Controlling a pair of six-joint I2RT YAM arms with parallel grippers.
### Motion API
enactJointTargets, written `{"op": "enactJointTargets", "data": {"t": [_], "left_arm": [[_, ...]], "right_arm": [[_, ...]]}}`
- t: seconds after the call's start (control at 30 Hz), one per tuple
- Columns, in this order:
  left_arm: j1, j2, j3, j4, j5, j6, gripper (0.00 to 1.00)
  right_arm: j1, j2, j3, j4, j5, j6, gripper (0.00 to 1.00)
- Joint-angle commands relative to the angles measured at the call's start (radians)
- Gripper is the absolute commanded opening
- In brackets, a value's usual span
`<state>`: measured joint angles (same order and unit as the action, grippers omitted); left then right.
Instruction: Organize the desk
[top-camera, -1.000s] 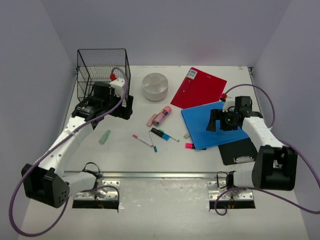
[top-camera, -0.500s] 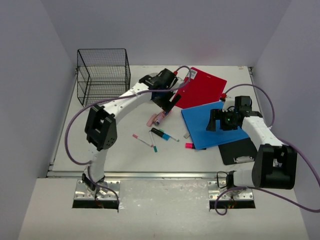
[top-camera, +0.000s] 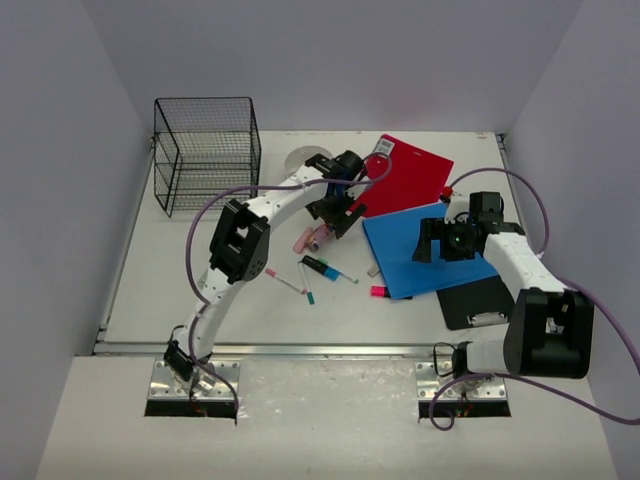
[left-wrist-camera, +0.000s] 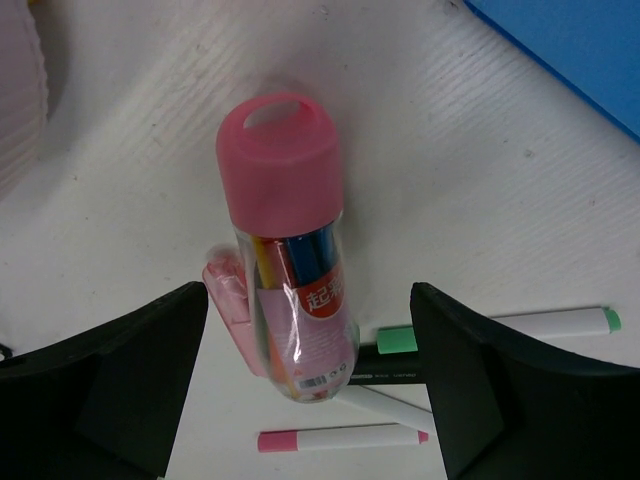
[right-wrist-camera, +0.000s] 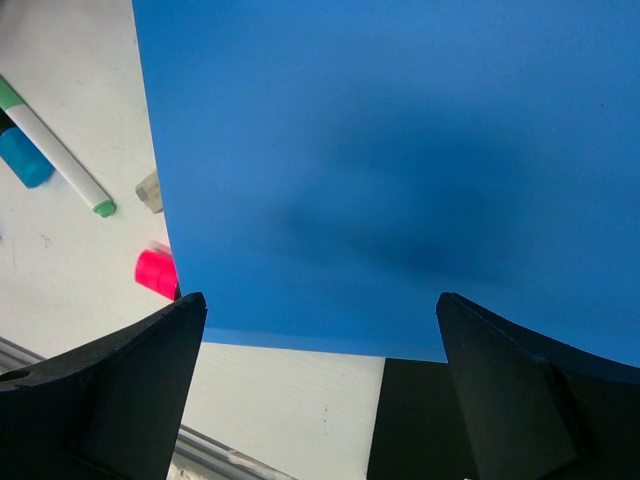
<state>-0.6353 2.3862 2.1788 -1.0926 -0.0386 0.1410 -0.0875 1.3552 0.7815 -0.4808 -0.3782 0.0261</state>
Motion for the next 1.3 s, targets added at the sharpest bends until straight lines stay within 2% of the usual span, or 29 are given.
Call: {"op": "enactJointTargets", "data": {"t": [0.0,0.3,0.5,0.7,0.9,1.03,1.07,1.13,1.27], "left_arm": [[-0.002,0.046,0.014,0.033,0.034,-0.011,0.81],[-0.001,0.166,0.094,0.029,0.056,-0.006,0.78],[-0.012,0.16,0.068,0.053,0.086,0.01,0.59],[-0.066,0.121,0.022,0.074,0.049,0.063,0.55],[-0.149,0.079,-0.054,0.088,-0.015,0.132,0.41],[-0.174,0.061,-0.075,0.086,-0.026,0.134,0.19],[-0.175,0.059,-0.07,0.086,-0.026,0.131,0.09],[-0.175,0.053,-0.059,0.091,-0.036,0.122,0.0],[-0.17,-0.032,-0.085,0.157,-0.073,0.103,0.0]], "right_arm": [[0.0,-0.012,0.01,0.014,-0.019,-0.008,0.99],[0.0,-0.019,0.009,0.016,-0.019,-0.01,0.99],[-0.001,-0.019,0.009,0.016,-0.02,-0.009,0.99],[0.0,-0.007,0.014,0.017,-0.027,-0.006,0.99],[-0.001,-0.008,0.014,0.016,-0.027,-0.006,0.99],[0.0,-0.007,0.015,0.016,-0.027,-0.009,0.99],[-0.001,-0.008,0.015,0.016,-0.028,-0.009,0.99],[0.0,-0.005,0.016,0.016,-0.03,-0.008,0.99],[-0.001,-0.005,0.016,0.015,-0.031,-0.008,0.99]]}}
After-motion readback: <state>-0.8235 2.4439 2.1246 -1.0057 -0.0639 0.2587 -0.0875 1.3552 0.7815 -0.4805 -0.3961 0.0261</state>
